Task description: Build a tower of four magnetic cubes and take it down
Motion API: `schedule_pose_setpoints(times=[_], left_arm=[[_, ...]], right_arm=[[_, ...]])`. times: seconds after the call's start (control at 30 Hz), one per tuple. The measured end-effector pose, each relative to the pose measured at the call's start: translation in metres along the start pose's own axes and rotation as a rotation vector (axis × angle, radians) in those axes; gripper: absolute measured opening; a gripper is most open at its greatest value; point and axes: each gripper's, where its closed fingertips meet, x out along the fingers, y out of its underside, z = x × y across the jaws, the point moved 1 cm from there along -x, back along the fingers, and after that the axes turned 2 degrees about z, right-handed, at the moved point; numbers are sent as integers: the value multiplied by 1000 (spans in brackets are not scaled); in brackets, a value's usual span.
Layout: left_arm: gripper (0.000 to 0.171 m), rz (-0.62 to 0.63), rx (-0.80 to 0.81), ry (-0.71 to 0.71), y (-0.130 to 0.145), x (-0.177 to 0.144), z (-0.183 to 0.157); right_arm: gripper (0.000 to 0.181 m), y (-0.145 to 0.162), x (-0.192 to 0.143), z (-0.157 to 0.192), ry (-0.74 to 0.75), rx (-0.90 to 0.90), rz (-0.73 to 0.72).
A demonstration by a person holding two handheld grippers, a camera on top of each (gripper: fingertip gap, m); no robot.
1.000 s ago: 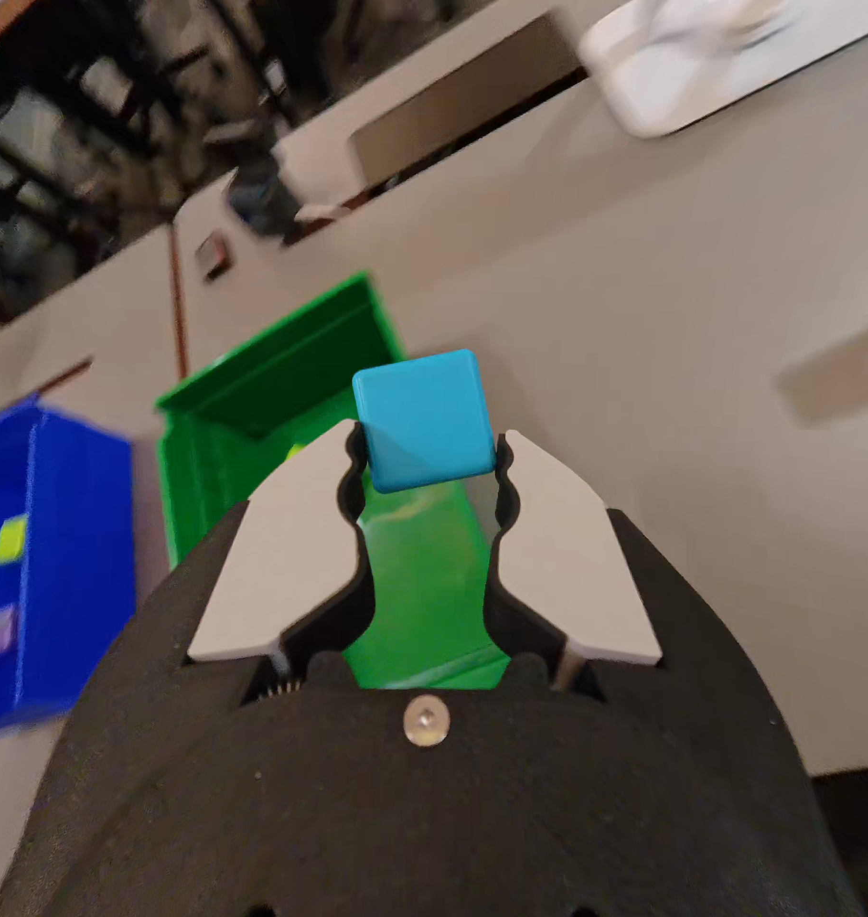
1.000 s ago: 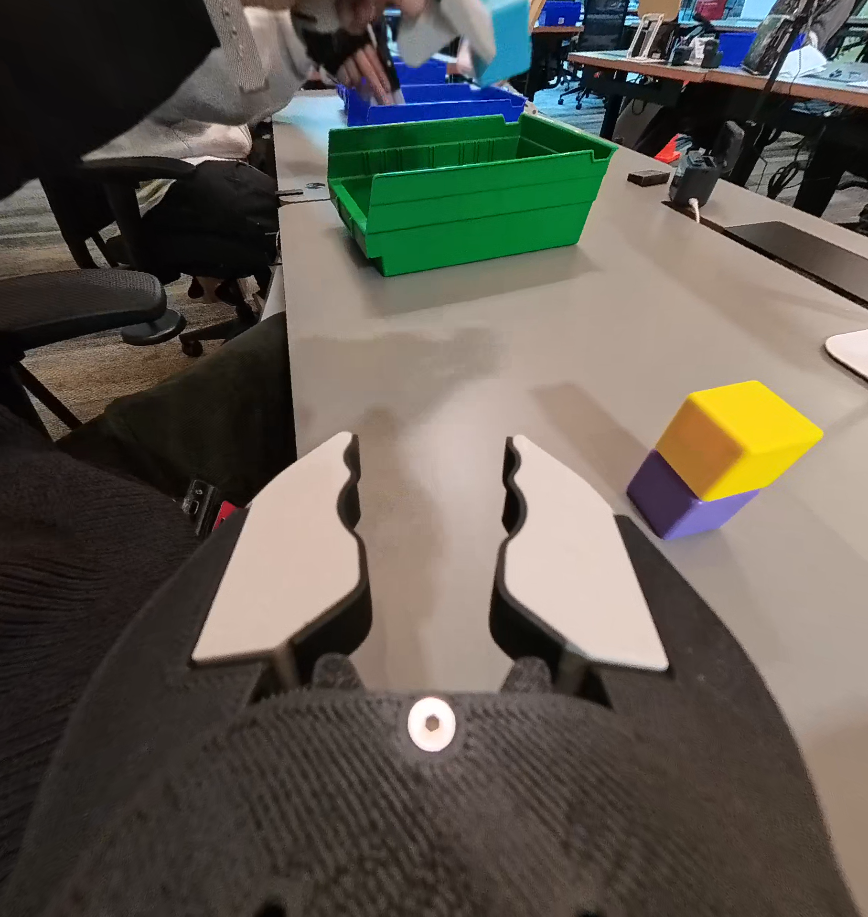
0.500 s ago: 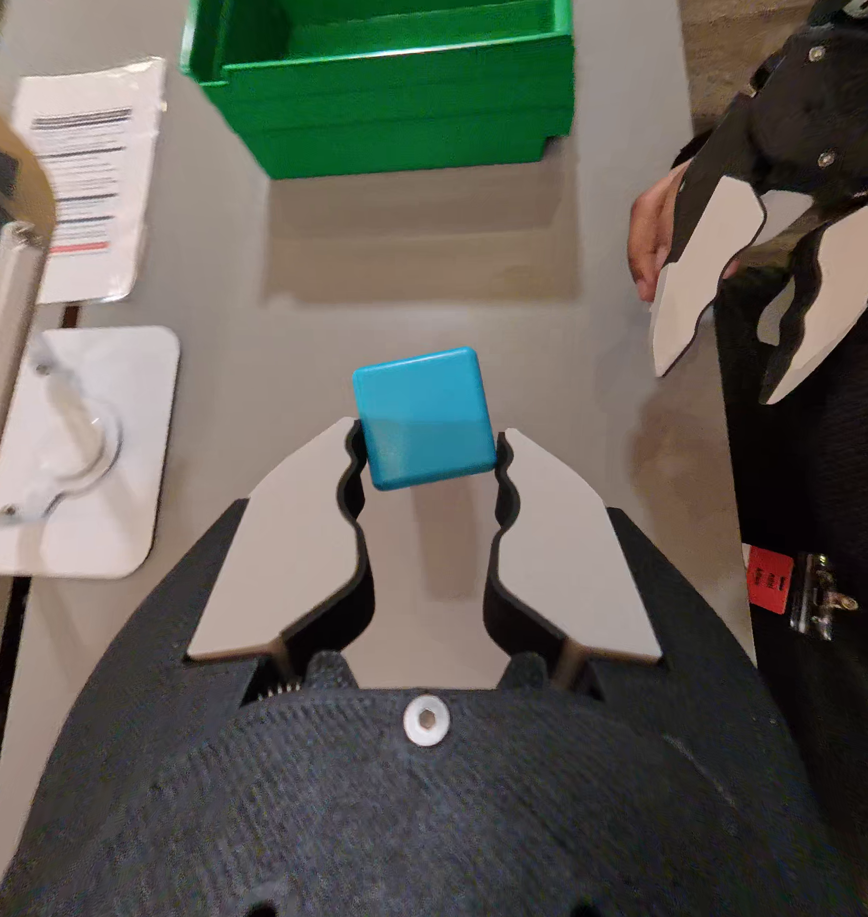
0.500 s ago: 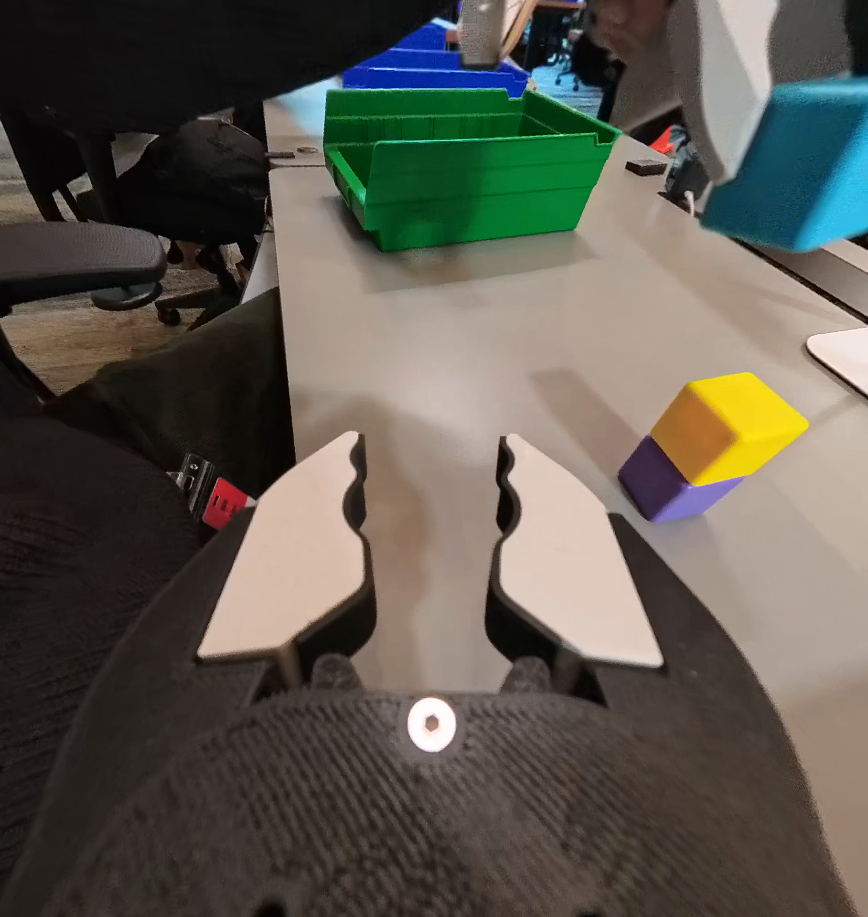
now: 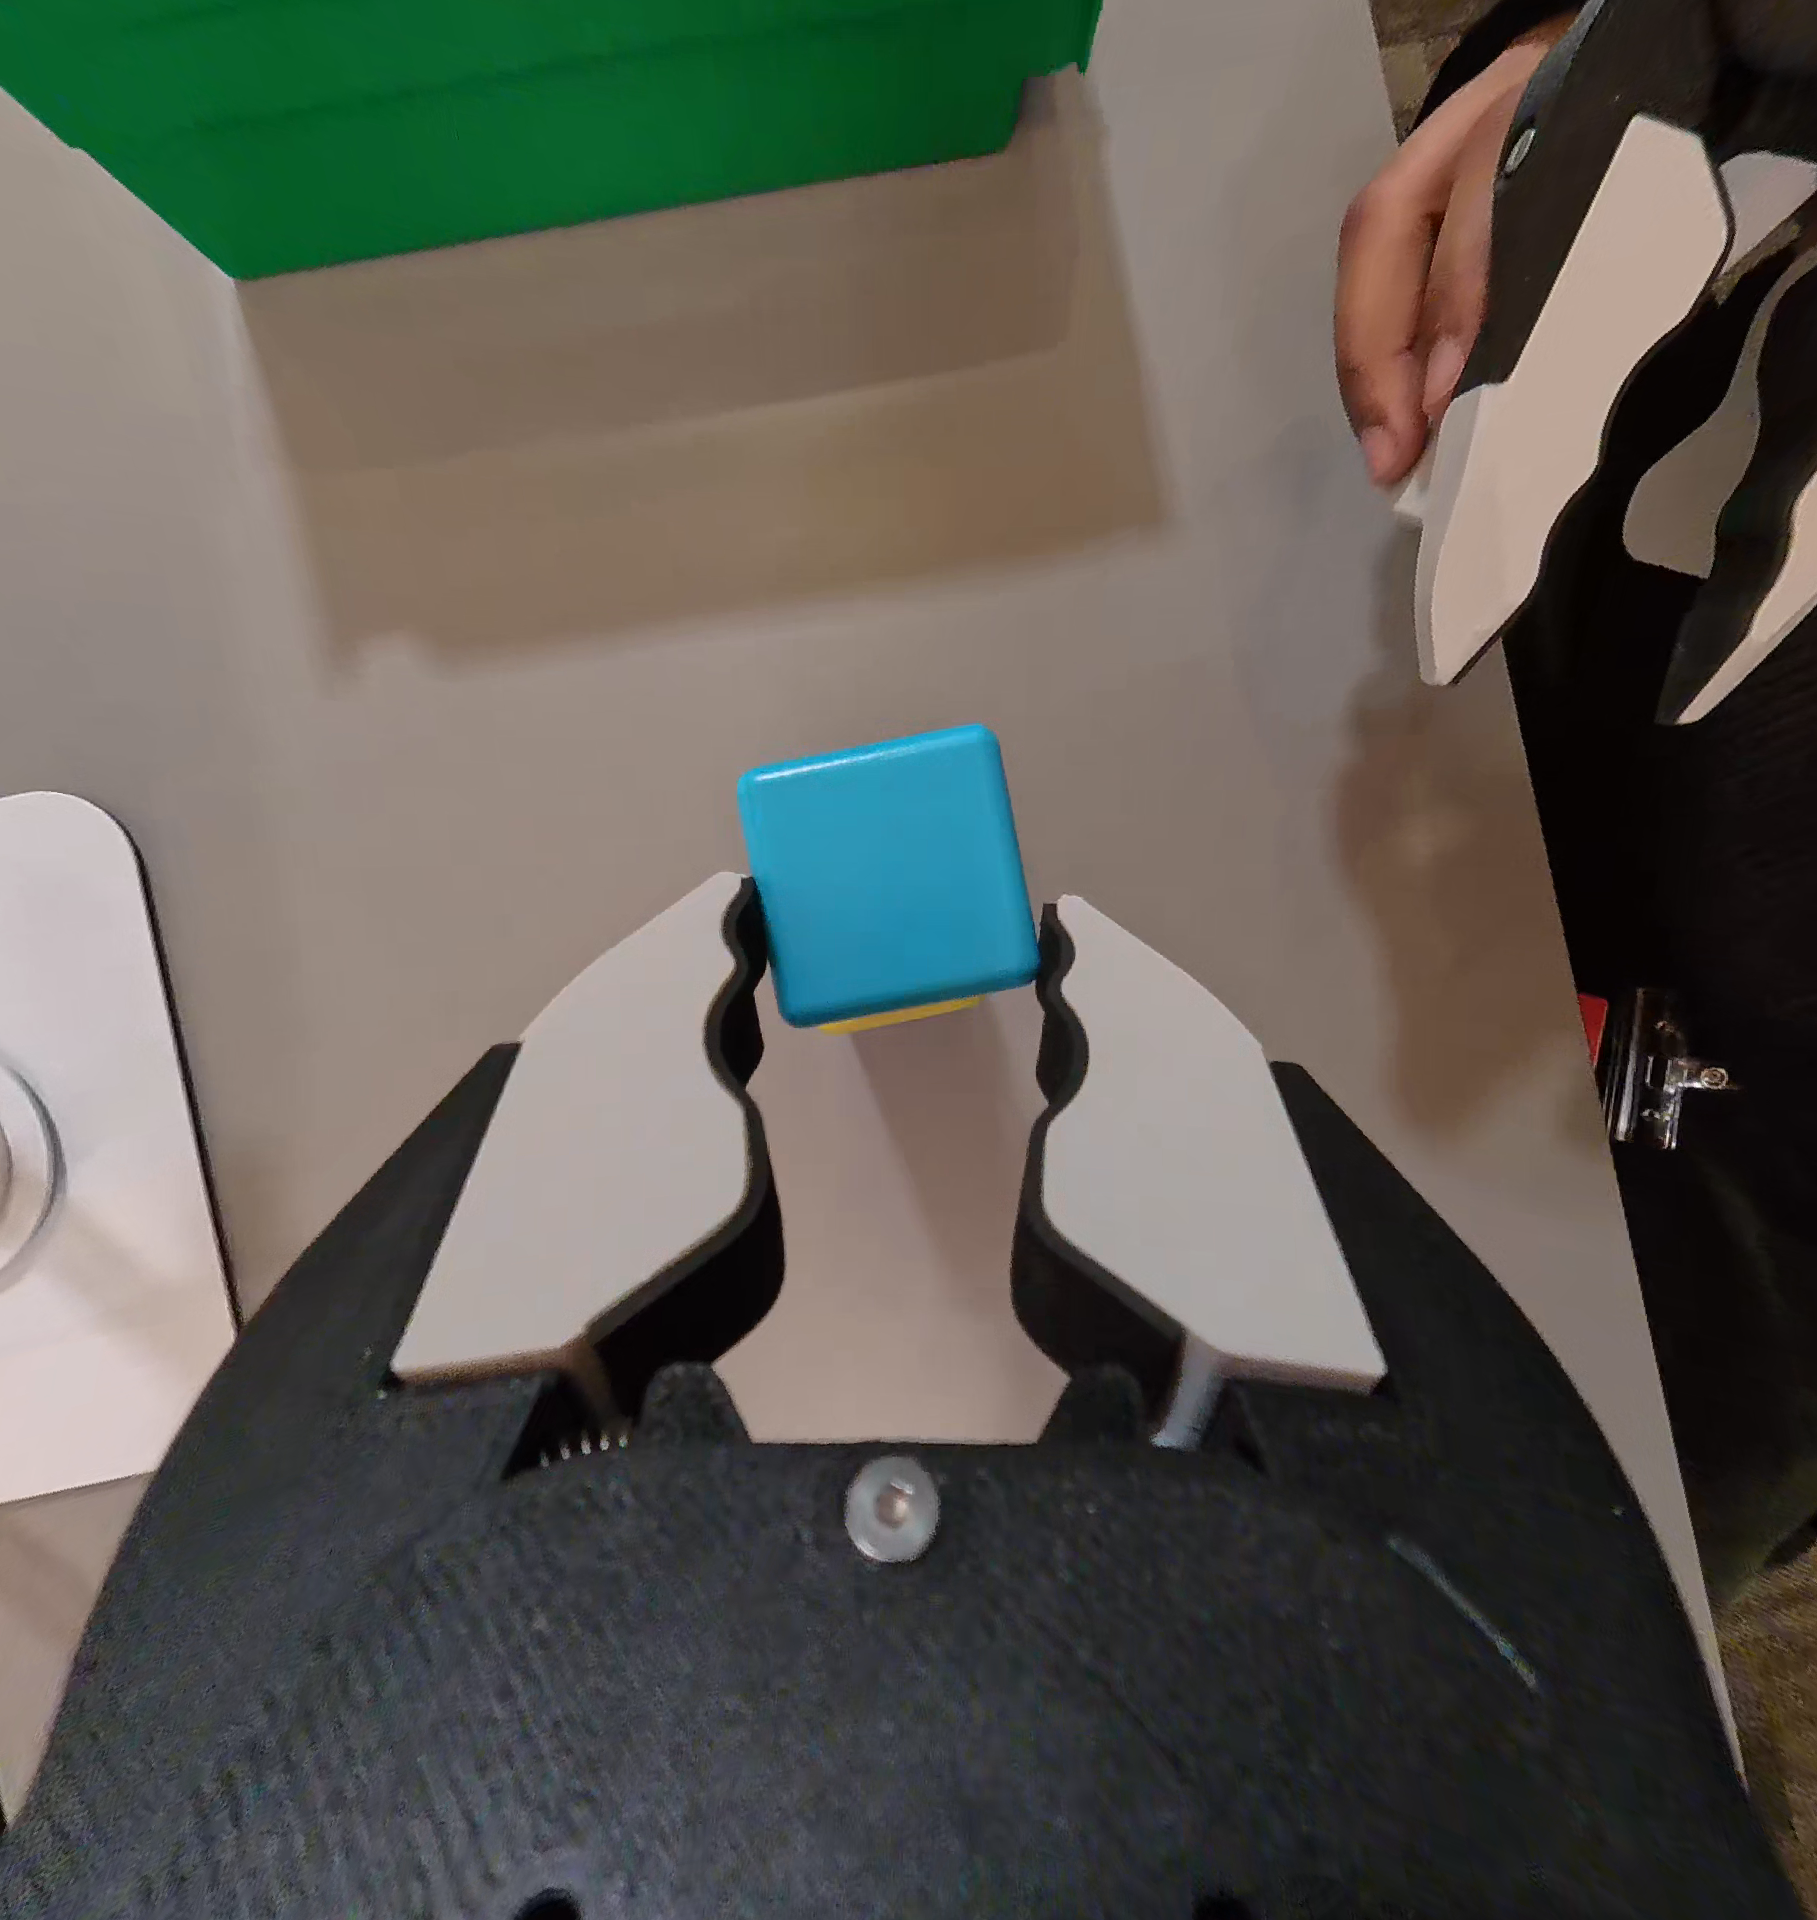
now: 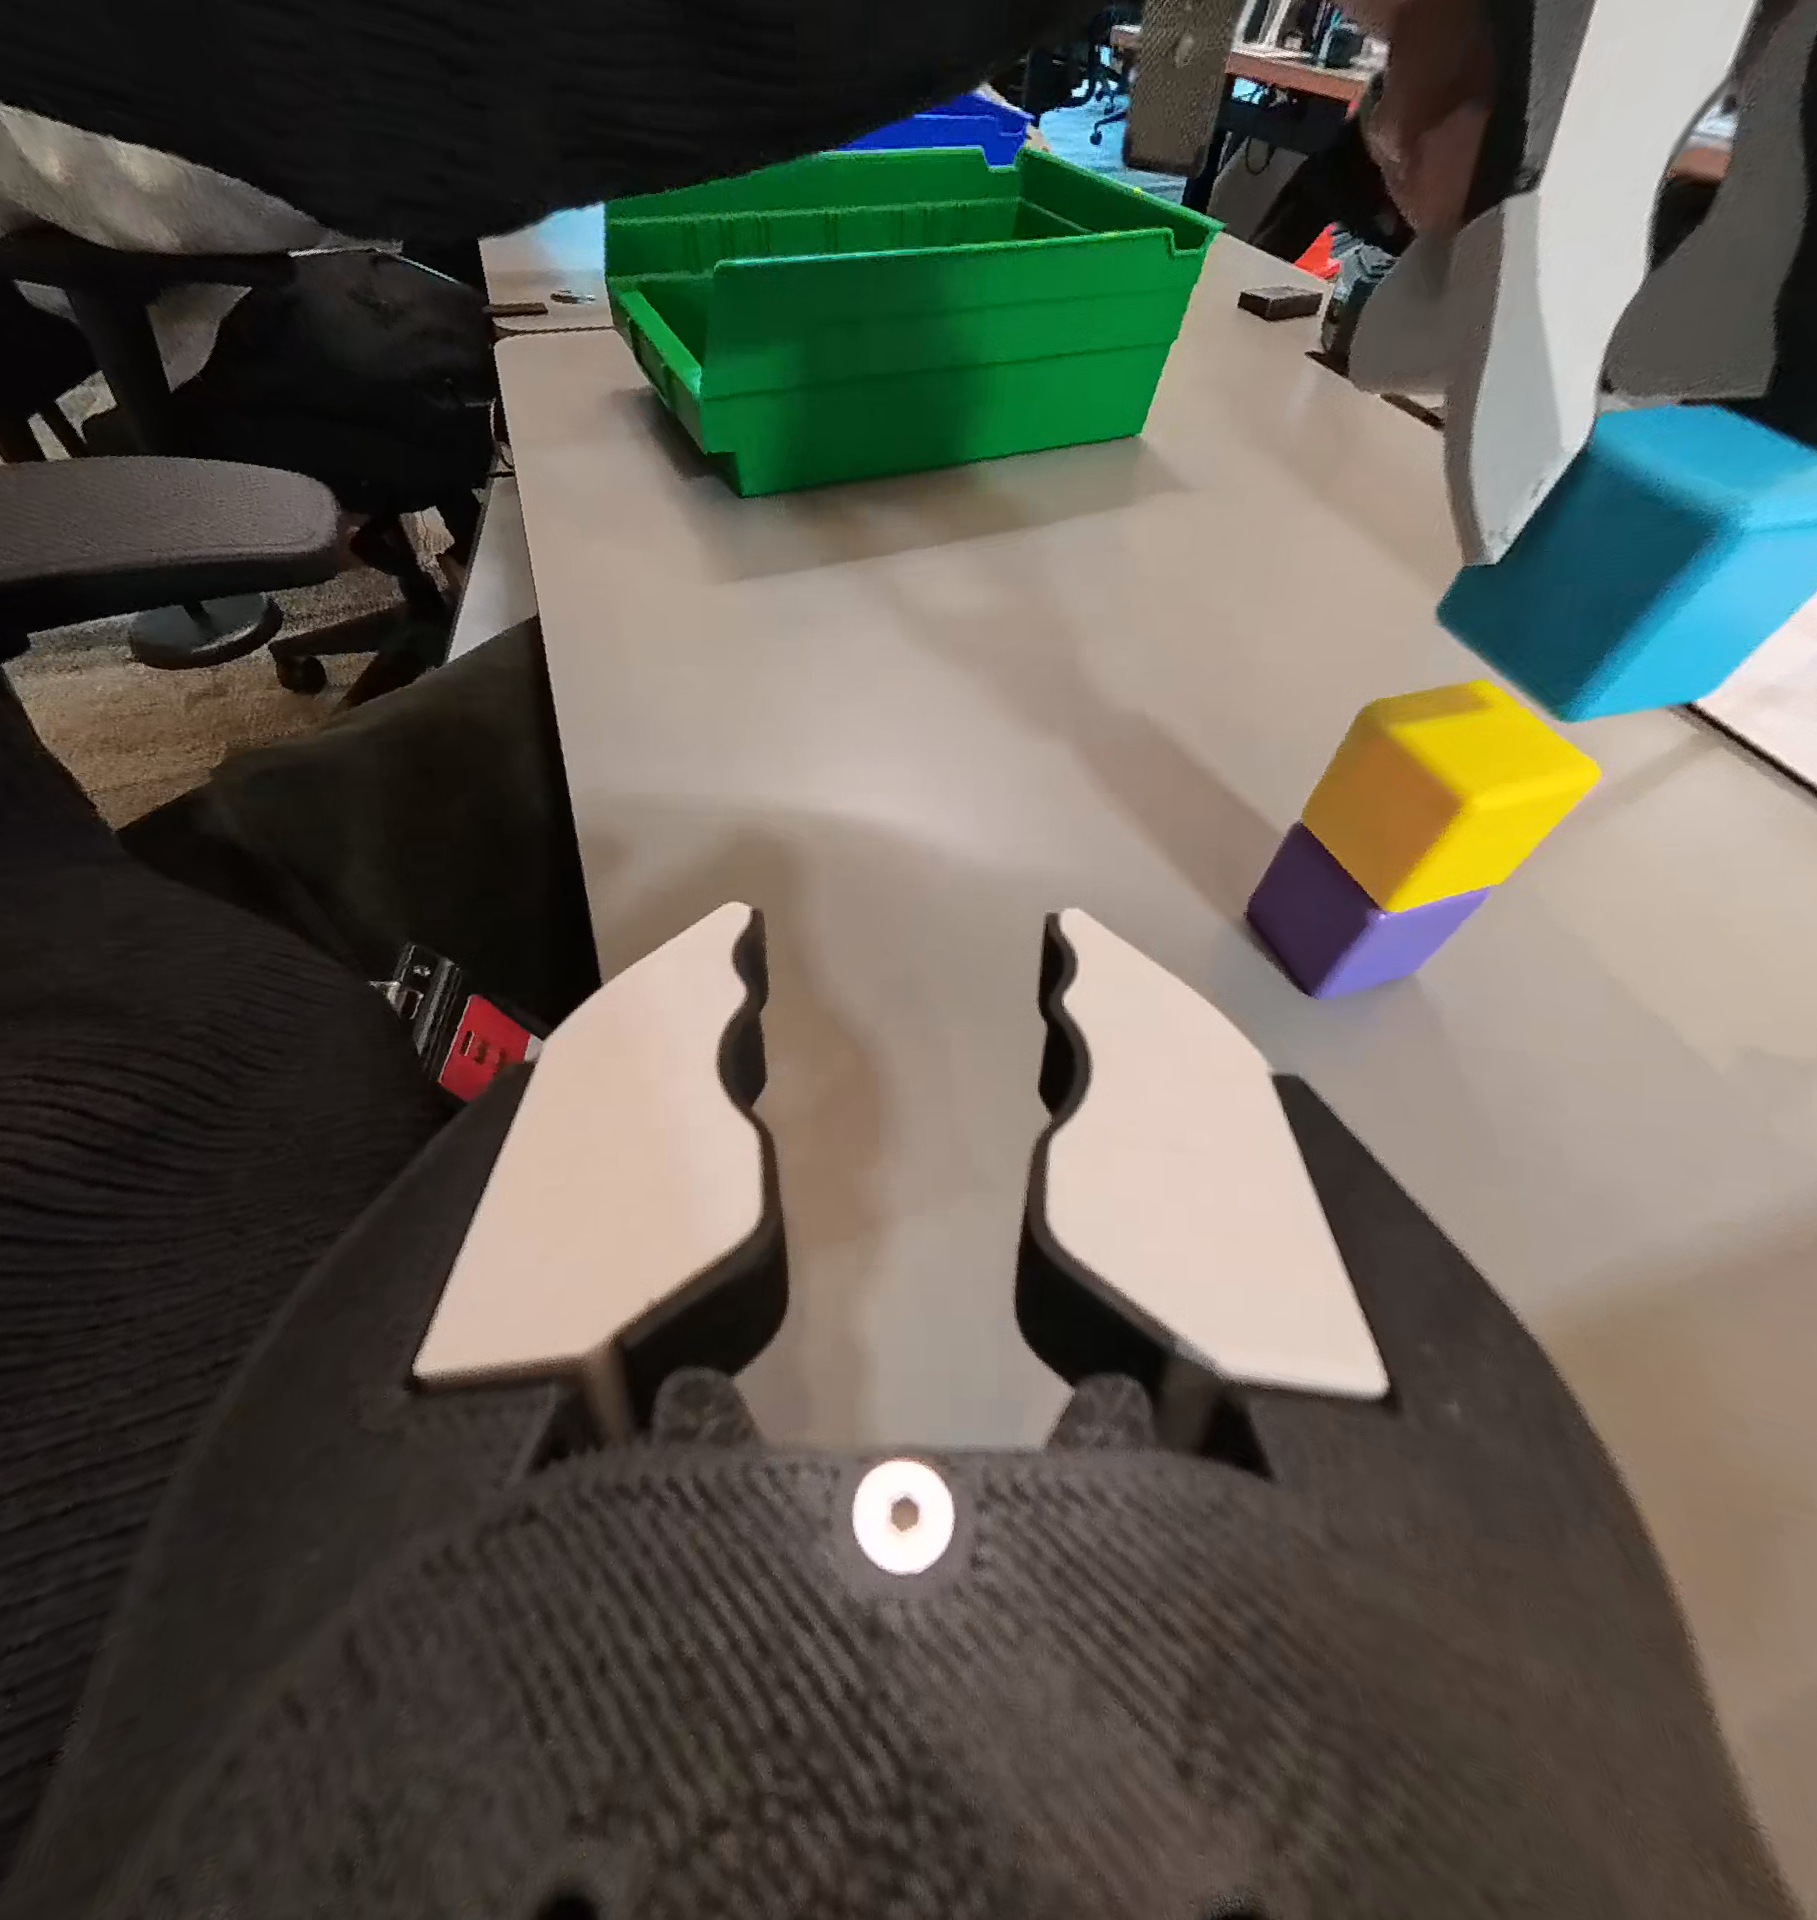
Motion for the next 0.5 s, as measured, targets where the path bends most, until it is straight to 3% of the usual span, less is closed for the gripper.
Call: schedule_pose_setpoints(times=[0.5], left_arm=[[53,28,20,32,17,14,-1]], right_arm=[[51,7,-2,-5,22,23,19]])
